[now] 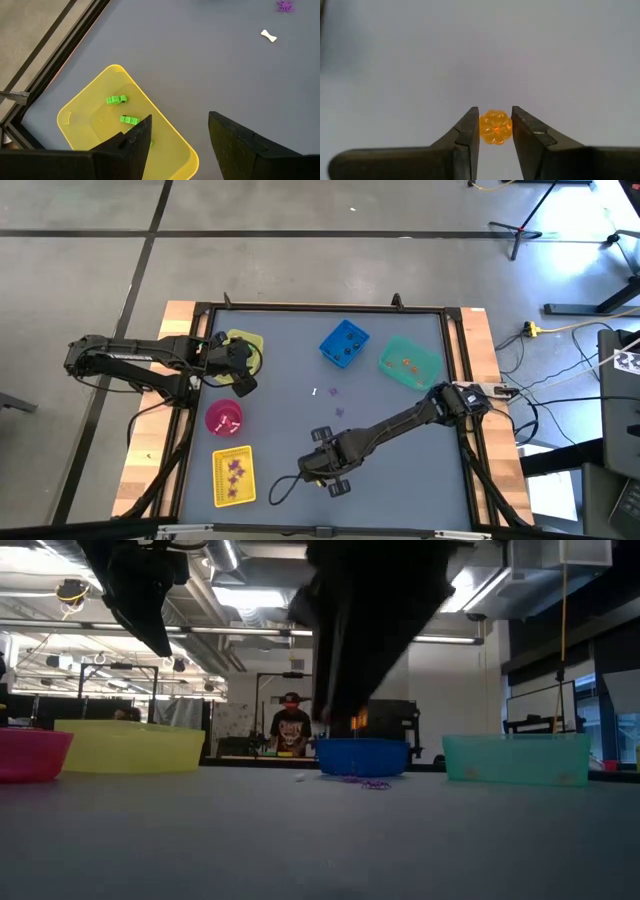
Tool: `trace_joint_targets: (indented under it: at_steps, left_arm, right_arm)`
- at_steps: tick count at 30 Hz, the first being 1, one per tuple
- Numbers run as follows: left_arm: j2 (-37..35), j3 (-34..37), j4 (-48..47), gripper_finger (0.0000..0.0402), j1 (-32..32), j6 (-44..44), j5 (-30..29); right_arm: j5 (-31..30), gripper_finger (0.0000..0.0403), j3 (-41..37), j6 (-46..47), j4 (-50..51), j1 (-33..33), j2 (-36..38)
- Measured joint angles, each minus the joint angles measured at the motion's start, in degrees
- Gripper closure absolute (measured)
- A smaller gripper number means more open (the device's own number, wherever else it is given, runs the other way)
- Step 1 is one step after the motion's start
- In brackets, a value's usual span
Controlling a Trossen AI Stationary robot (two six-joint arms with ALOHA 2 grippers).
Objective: Sort Halloween decoration
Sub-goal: Put the orange pumpkin toy into the green bin
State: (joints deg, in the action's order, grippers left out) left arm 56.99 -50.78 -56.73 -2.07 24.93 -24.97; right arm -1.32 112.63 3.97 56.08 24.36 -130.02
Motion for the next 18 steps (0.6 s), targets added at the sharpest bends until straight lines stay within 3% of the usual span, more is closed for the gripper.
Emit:
trace_joint_targets:
  at_steps: [8,18]
  left_arm:
    - [0.0,0.0,0.0,0.0223,0.0,0.0,0.0]
    - [0.0,0.0,0.1,0.0223,0.0,0.1,0.0]
  right_arm:
    - [-3.1,0.031,6.0,-3.8,11.6,0.0,0.1]
    - [-5.9,0.031,6.0,-6.2,25.5,-0.9,1.4]
